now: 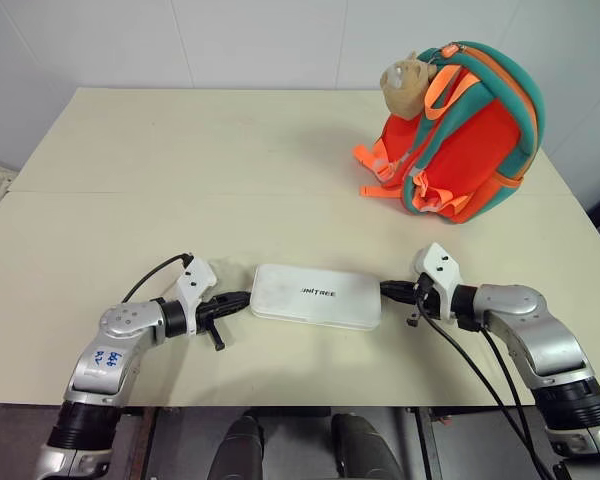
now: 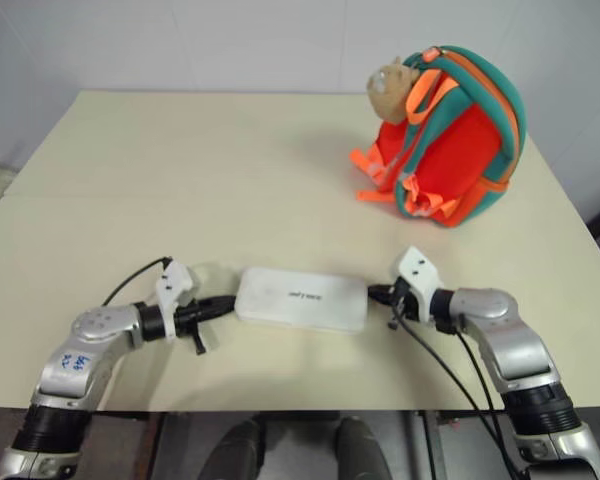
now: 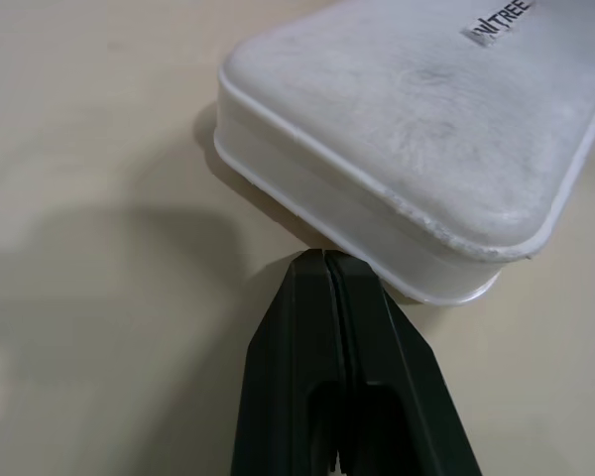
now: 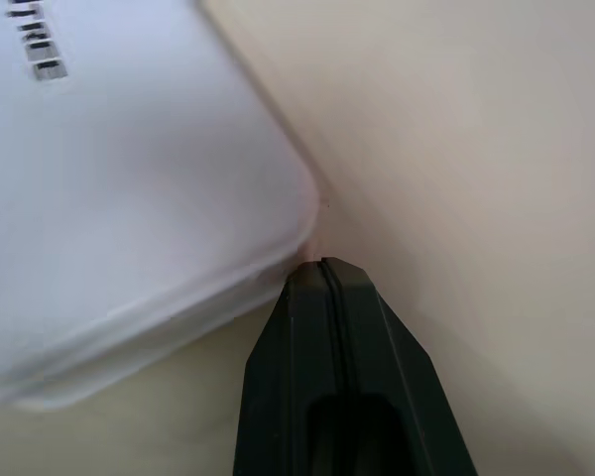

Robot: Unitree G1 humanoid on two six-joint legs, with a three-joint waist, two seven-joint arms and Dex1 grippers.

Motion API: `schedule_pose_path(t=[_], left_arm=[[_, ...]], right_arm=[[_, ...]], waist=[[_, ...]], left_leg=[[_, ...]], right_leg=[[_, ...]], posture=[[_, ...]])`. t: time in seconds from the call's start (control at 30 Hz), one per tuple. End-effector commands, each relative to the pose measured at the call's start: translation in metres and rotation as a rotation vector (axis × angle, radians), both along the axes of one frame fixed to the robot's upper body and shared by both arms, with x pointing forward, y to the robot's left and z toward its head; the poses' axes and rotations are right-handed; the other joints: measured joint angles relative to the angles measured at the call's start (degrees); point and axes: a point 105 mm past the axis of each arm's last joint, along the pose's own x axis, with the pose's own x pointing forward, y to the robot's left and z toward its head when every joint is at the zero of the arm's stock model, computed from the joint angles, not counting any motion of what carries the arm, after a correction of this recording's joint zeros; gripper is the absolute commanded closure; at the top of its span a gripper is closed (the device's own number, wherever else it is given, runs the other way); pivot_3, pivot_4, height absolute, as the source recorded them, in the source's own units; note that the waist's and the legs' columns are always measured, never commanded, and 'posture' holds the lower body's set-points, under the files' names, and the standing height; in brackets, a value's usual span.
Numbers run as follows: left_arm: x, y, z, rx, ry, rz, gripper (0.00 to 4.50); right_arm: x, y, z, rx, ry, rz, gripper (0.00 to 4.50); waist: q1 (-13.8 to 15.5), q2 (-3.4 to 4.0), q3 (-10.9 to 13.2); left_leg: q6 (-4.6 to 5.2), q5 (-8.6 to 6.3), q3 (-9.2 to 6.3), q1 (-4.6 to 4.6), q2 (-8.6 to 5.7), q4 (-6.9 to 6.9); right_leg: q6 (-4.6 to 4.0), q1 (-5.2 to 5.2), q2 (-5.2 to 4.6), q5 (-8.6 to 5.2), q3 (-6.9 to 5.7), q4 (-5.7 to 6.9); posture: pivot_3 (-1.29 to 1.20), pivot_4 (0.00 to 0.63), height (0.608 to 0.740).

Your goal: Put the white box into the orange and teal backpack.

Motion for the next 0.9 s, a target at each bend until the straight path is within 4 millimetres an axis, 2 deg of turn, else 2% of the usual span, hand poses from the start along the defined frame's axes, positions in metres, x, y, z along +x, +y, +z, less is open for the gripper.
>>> schedule_pose_path(t=[0.03,0.43,0.63,0.67,0.77,0.9], left_arm=[[-0.006,-0.006,0.001,-0.014,0.008,-0.011,4.48],[-0.012,-0.002,-0.001,0.016,0.033,0.006,4.48],[-0.01,0.028,0.002,0.107,0.07,0.02,4.48],[-0.006,0.04,0.002,0.146,0.089,0.035,4.48],[0.006,0.07,0.007,0.191,0.145,0.077,3.9],[0.013,0.072,0.015,0.077,0.249,0.056,2.74]], right_arm=[[0.002,0.004,0.007,0.0,-0.036,0.04,4.5],[0.011,-0.003,0.015,0.01,-0.065,0.048,4.5],[0.01,-0.021,0.036,0.001,-0.127,0.029,4.5],[0.011,-0.028,0.041,-0.016,-0.139,0.009,4.5],[0.008,-0.044,0.049,-0.057,-0.113,-0.014,3.91],[-0.002,-0.043,0.059,-0.034,-0.045,-0.006,2.54]], waist=[[0.02,0.0,0.0],[-0.01,0.0,0.0],[-0.2,0.01,0.0],[-0.2,0.0,0.0],[-0.18,0.02,0.01],[-0.54,0.03,0.0]], left_leg=[[0.0,0.0,0.0,0.0,0.01,-0.01],[0.0,0.0,0.0,0.0,0.0,-0.02],[0.0,0.0,0.0,0.02,0.01,-0.04],[0.0,0.0,0.0,0.02,0.0,-0.04],[0.0,0.0,0.0,0.05,0.01,0.0],[0.03,0.02,0.05,0.08,0.01,0.03]], right_leg=[[0.0,0.0,0.01,0.0,-0.01,0.0],[-0.01,0.0,0.0,0.0,-0.01,-0.02],[-0.13,0.0,0.01,-0.07,0.0,-0.03],[-0.35,0.0,0.01,-0.19,0.0,-0.03],[-0.8,0.0,0.01,-0.42,0.0,0.02],[-0.91,0.01,0.01,-0.48,0.04,0.03]], posture=[[0.0,0.15,0.74],[0.0,0.15,0.74],[0.0,0.15,0.74],[0.0,0.15,0.74],[0.0,0.15,0.74],[0.0,0.15,0.74]])
